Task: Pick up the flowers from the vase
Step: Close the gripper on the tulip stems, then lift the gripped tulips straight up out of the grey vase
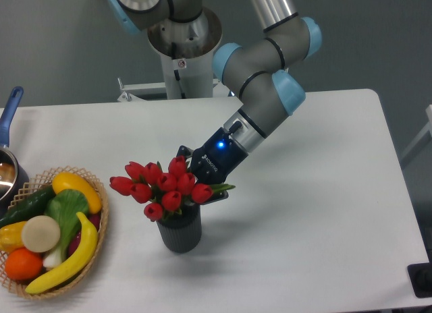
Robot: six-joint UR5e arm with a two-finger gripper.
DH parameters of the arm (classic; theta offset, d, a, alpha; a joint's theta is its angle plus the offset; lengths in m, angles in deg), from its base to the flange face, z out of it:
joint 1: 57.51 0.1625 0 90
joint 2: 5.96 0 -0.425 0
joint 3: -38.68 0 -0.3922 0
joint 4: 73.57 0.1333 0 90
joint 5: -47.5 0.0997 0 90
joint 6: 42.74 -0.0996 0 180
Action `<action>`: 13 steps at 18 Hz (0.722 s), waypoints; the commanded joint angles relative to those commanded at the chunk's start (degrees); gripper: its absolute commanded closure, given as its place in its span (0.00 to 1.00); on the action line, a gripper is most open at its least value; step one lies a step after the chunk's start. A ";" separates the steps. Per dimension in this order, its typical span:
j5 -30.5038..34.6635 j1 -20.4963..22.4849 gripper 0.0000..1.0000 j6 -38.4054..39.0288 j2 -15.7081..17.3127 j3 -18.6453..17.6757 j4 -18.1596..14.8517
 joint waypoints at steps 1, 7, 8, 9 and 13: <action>-0.26 0.17 0.64 0.00 0.17 0.00 0.00; -1.50 1.14 0.64 5.26 2.81 0.35 -0.09; -1.50 1.14 0.64 6.41 3.42 0.44 -0.09; -1.58 1.06 0.64 7.29 3.86 0.44 -0.09; -2.72 1.32 0.64 9.75 4.92 0.70 -0.09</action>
